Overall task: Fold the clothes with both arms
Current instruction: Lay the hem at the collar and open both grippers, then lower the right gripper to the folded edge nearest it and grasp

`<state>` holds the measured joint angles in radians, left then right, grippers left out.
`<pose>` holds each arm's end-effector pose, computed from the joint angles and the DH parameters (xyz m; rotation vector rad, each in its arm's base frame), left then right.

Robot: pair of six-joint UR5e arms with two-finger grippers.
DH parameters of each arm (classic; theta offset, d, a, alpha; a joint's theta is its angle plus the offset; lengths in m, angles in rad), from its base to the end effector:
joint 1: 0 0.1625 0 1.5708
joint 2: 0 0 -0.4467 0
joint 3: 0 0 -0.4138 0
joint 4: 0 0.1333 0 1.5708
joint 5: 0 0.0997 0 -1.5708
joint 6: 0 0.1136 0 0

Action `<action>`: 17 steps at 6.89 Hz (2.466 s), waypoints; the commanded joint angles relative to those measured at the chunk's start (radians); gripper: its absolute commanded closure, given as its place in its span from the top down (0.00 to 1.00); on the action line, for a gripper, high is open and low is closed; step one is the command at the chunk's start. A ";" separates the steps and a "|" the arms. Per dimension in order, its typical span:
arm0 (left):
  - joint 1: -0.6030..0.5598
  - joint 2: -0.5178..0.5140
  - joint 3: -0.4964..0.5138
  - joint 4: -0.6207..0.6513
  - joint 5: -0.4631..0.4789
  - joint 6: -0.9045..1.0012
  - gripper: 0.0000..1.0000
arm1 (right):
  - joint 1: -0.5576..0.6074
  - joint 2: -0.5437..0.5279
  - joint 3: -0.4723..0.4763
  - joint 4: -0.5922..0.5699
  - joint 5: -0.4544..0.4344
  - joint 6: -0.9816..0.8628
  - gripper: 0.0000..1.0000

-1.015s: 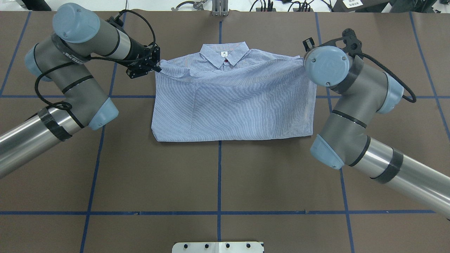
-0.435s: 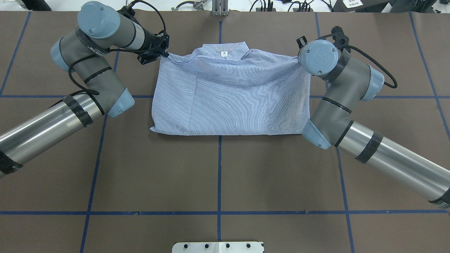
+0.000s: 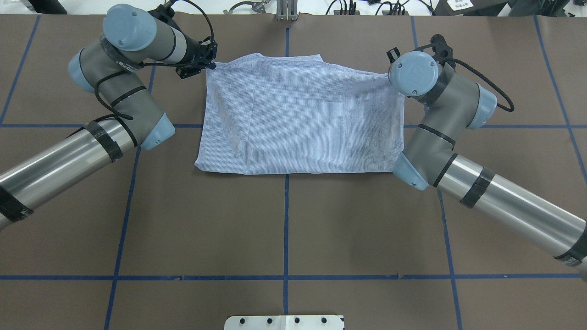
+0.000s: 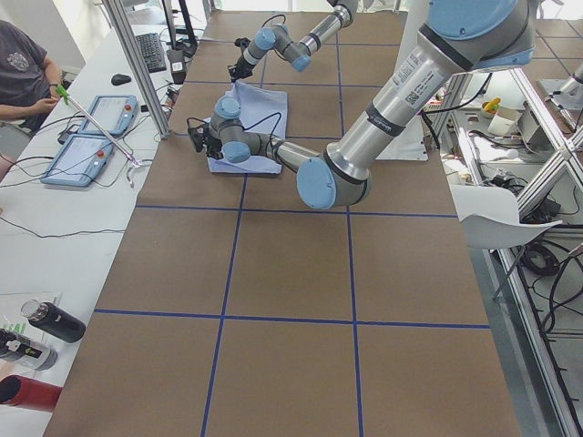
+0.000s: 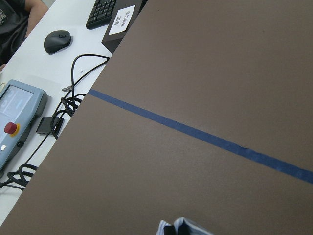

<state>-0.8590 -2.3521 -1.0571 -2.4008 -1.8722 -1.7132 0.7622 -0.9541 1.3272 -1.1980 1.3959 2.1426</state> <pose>0.4835 -0.7129 0.3309 0.1318 1.1418 -0.7272 -0.4678 -0.6582 0.3906 0.2563 -0.7849 1.3294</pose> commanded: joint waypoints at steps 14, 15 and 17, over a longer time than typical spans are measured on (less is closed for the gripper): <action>-0.063 0.042 -0.056 -0.040 0.012 0.049 0.39 | -0.254 -0.362 0.406 0.037 0.057 0.126 0.83; -0.063 0.043 -0.057 -0.040 0.012 0.047 0.39 | -0.254 -0.374 0.423 0.037 0.058 0.126 0.82; -0.063 0.045 -0.057 -0.040 0.012 0.047 0.39 | -0.257 -0.390 0.439 0.035 0.058 0.126 0.78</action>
<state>-0.9219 -2.3086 -1.1130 -2.4406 -1.8608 -1.6657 0.5068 -1.3387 1.7636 -1.1622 1.4541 2.2684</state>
